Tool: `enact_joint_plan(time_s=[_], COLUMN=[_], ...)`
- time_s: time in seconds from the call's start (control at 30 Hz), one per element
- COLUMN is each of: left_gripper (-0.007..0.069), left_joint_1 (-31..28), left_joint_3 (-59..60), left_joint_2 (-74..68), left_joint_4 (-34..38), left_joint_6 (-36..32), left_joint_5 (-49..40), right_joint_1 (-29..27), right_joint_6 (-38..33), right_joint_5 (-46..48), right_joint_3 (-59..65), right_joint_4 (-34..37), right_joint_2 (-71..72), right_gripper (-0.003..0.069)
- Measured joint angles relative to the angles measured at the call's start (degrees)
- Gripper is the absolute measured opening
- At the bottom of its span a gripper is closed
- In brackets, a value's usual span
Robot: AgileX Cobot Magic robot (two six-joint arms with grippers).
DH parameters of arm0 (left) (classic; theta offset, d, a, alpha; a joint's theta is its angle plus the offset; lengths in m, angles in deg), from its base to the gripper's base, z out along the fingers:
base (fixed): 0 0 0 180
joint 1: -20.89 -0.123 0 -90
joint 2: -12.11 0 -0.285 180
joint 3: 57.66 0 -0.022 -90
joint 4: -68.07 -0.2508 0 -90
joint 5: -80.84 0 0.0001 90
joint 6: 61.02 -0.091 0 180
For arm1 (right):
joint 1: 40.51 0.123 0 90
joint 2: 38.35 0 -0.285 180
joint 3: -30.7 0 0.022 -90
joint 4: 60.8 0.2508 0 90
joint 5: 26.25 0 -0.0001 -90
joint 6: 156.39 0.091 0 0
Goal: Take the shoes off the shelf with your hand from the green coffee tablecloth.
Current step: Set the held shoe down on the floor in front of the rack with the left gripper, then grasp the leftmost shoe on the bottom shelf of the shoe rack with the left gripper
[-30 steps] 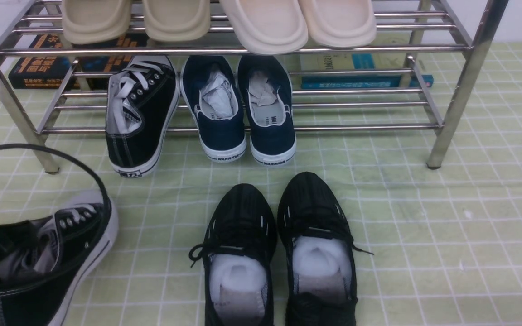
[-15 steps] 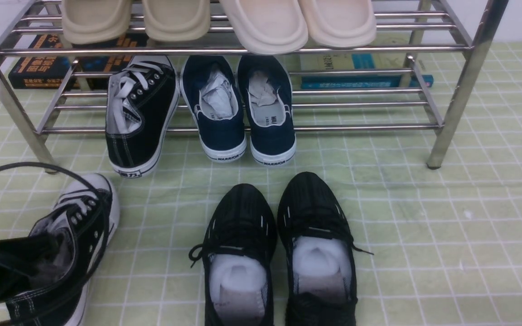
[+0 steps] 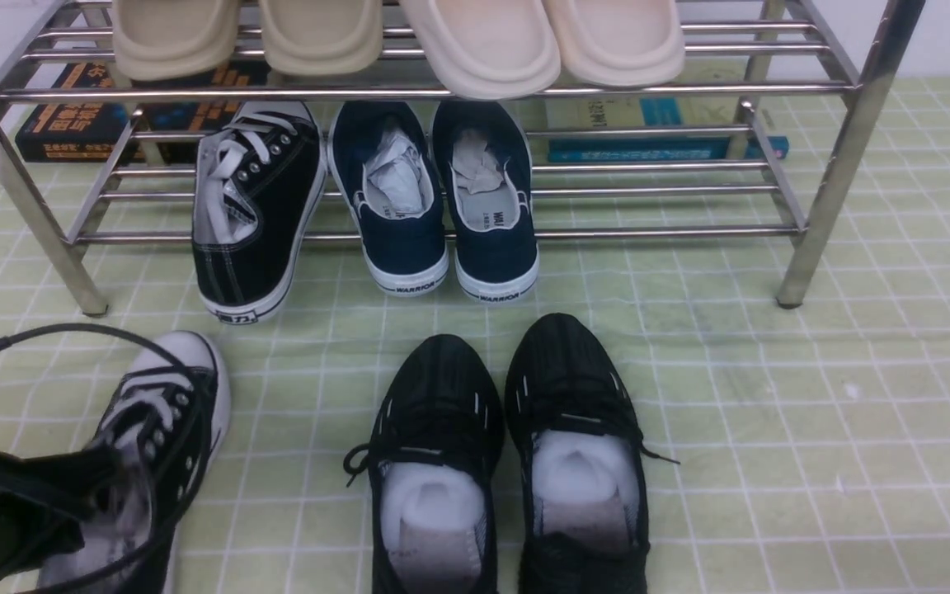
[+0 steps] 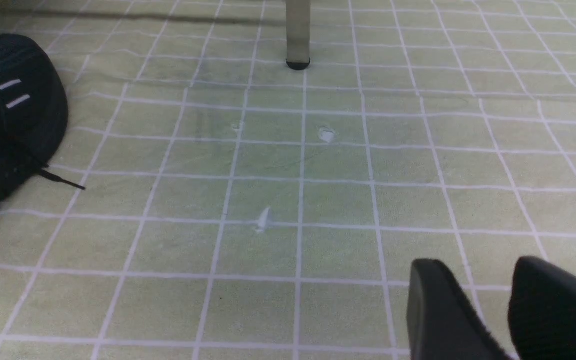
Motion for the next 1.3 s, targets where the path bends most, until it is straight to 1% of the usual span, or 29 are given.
enact_joint_plan(time_s=[0.03, 0.07, 0.1, 0.13, 0.23, 0.33, 0.37, 0.43, 0.57, 0.77, 0.9, 0.93, 0.97, 1.1, 1.17, 1.27, 1.3], left_gripper=[0.0237, 0.0246, 0.0278, 0.0334, 0.0427, 0.0477, 0.0482, 0.0491, 0.0492, 0.0495, 0.0495, 0.0495, 0.0495, 0.0495, 0.0495, 0.0495, 0.0495], left_joint_1=[0.0, 0.0, 0.0, 0.0, 0.0, 0.0, 0.0, 0.0, 0.0, 0.0, 0.0, 0.0, 0.0, 0.0, 0.0, 0.0, 0.0], left_joint_3=[-0.27, -0.33, -0.66, -1.57, -4.73, -9.85, -10.68, -16.73, -24.85, -31.96, -37.16, -39.26, -39.47, -42.96, -43.98, -44.39, -44.39], left_joint_2=[0.0, 0.0, 0.0, 0.0, 0.11, 0.13, 0.13, 0.13, -1.6, -7.81, -14.52, -17.32, -18.0, -24.65, -27.85, -31.92, -32.6], left_joint_4=[0.41, 0.41, 0.41, 0.41, 0.41, 0.41, 0.41, 1.26, 3.06, 5.33, 10.04, 12.79, 13.48, 20.44, 23.04, 26.02, 26.57], left_joint_6=[0.0, -0.01, -0.01, -0.07, -0.07, -0.07, -0.07, -0.07, -0.07, -1.19, -5.59, -8.18, -8.9, -16.43, -20.47, -24.74, -25.23], left_joint_5=[-0.25, -0.39, -0.77, -1.77, -5.65, -9.84, -10.33, -12.2, -11.5, -10.47, -10.2, -9.76, -9.59, -8.2, -6.55, -2.83, -2.23], right_joint_1=[0.0, 0.0, 0.0, 0.0, 0.0, 0.0, 0.0, 0.0, 0.0, 0.0, 0.0, 0.0, 0.0, 0.0, 0.0, 0.0, 0.0], right_joint_6=[0.0, 0.0, 0.0, 0.0, 0.0, 0.0, 0.0, 0.0, 0.0, 0.0, 0.0, 0.0, 0.0, 0.0, 0.0, 0.0, 0.0], right_joint_5=[0.0, 0.0, 0.0, 0.0, 0.0, 0.0, 0.0, 0.0, 0.0, 0.0, 0.0, 0.0, 0.0, 0.0, 0.0, 0.0, 0.0], right_joint_3=[0.0, 0.0, 0.0, 0.0, 0.0, 0.0, 0.0, 0.0, 0.0, 0.0, 0.0, 0.0, 0.0, 0.0, 0.0, 0.0, 0.0], right_joint_4=[0.0, 0.0, 0.0, 0.0, 0.0, 0.0, 0.0, 0.04, -0.01, 0.04, 0.04, 0.04, 0.04, 0.04, 0.04, 0.04, 0.04], right_joint_2=[0.0, 0.0, 0.0, 0.0, 0.0, 0.0, 0.0, 0.0, 0.0, 0.0, 0.0, 0.0, 0.0, 0.0, 0.0, 0.0, 0.0], right_gripper=[0.0237, 0.0237, 0.0237, 0.0237, 0.0237, 0.0237, 0.0237, 0.0237, 0.0237, 0.0237, 0.0237, 0.0237, 0.0237, 0.0237, 0.0237, 0.0237, 0.0237])
